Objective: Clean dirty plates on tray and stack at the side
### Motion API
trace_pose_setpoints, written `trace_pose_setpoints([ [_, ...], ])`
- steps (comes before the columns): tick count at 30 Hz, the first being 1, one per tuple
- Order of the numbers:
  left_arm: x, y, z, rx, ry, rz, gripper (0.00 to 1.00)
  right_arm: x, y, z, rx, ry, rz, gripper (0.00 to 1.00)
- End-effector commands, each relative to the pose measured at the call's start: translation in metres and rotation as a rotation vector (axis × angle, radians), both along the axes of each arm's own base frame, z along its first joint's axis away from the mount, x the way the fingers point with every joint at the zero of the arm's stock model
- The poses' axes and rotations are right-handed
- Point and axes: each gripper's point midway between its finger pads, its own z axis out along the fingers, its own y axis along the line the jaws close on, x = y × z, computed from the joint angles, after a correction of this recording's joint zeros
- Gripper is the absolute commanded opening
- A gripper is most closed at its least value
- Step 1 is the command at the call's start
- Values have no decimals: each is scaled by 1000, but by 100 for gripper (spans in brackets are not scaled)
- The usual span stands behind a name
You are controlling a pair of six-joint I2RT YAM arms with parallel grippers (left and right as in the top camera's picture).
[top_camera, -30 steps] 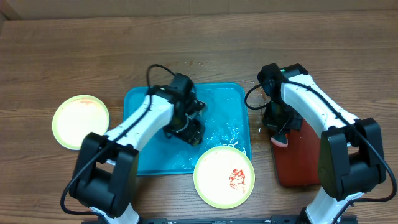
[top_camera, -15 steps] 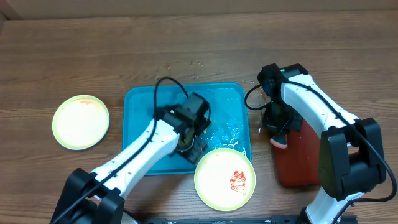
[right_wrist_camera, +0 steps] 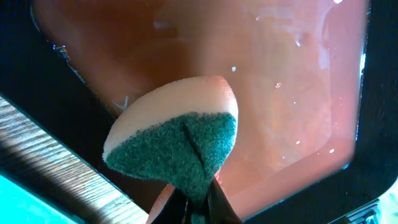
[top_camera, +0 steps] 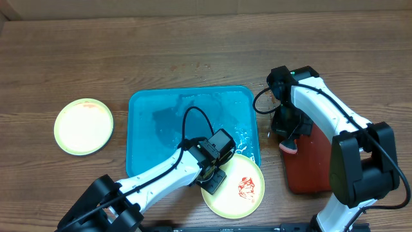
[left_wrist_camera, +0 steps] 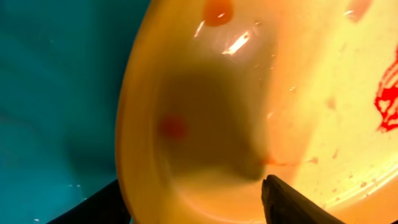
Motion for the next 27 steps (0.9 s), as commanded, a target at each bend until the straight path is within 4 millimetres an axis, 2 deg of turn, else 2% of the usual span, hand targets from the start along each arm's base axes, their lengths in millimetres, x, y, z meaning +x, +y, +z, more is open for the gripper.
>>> trace_pose_setpoints([
  [1,-2,-2,-3,-20,17,45,22,2,0,6,10,-23,-1,4],
  [2,-1,-2,-3,-22,16,56,10,2,0,6,10,-23,-1,4],
  [3,1,-2,-2,-24,13,64,5,2,0,6,10,-23,-1,4],
  [7,13,6,-3,-13,-9,117,5,2,0,6,10,-23,-1,4],
  [14,68,54,1,-17,-54,443,4,2,0,6,10,-23,-1,4],
  [19,110,97,13,-40,-95,667,4,3,0,6,11,-26,0,4],
  [23,126,127,15,0,-152,814,4,6,2,5,20,-38,15,4],
  [27,137,129,14,-13,-186,784,4,13,14,3,97,-50,67,4],
])
